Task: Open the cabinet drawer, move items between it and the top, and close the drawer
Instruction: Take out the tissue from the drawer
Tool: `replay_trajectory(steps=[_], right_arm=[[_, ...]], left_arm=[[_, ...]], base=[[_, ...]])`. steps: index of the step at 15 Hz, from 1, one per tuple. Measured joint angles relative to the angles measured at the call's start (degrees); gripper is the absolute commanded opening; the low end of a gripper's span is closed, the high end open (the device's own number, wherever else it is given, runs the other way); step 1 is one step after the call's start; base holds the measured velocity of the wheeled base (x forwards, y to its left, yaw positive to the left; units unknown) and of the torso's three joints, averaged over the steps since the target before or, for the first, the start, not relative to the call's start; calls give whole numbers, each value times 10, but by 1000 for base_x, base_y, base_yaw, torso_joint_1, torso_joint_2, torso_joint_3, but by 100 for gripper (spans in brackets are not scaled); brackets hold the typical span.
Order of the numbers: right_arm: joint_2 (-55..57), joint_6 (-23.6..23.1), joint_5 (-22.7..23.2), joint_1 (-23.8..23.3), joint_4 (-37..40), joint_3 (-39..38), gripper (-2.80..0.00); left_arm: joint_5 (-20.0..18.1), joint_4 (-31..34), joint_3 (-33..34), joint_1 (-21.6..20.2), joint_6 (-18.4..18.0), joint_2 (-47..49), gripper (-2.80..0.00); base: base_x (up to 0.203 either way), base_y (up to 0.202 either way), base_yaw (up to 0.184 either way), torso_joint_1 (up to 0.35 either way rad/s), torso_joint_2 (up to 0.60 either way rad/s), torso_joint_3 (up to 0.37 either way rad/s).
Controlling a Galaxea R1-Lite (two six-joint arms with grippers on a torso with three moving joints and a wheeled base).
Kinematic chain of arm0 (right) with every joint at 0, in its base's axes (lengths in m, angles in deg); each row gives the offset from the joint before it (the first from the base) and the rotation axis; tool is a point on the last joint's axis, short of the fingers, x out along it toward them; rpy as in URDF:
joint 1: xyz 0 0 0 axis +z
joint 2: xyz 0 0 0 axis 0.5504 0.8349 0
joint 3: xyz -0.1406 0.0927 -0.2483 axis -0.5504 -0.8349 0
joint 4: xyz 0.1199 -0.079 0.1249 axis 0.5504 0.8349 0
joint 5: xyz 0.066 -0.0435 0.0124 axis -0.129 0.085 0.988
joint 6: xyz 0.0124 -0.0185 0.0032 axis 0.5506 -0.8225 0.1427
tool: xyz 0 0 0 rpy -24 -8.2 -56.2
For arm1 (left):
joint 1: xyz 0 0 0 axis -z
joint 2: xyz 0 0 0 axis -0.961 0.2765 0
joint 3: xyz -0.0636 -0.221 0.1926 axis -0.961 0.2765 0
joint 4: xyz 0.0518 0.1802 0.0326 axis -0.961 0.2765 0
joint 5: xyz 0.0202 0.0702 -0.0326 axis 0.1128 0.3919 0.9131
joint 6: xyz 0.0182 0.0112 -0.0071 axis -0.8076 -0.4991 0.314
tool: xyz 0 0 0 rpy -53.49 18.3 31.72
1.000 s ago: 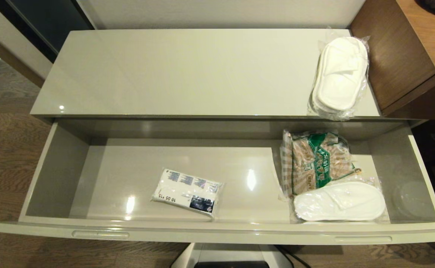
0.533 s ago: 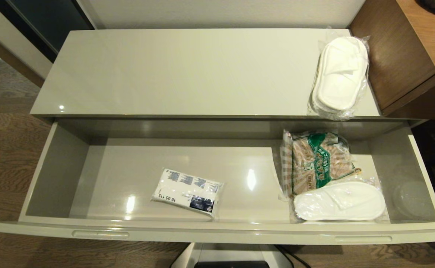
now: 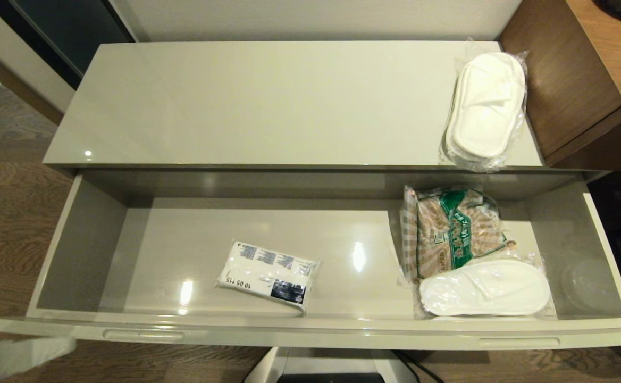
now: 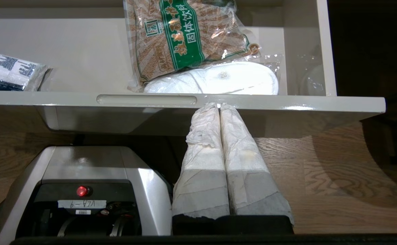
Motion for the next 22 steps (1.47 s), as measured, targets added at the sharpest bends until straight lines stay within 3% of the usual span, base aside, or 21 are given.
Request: replay_trajectory(steps=[3,4,9,12,16,22], right_arm=[[0,0,1,0,0,0,-280],[0,0,0,0,0,0,-280],[0,0,0,0,-4,0,-280],[0,0,0,0,-4,-1,-280],[0,0,0,0,-4,-1,-280],[0,0,0,0,-4,-1,-280]], left_arm=[[-36,-126,-16,76,66,138,-280],[-38,-170,-16,101,81,176,0],[-24,-335,-3,166,97,339,0],[-7,-409,15,180,98,390,0],[13,-562,44,196,114,448,0],[16,-569,44,206,124,464,0]], base=[[0,0,0,0,0,0],[0,0,0,0,0,0],[0,0,0,0,0,0],[0,0,0,0,0,0],[0,0,0,0,0,0],[0,0,0,0,0,0]])
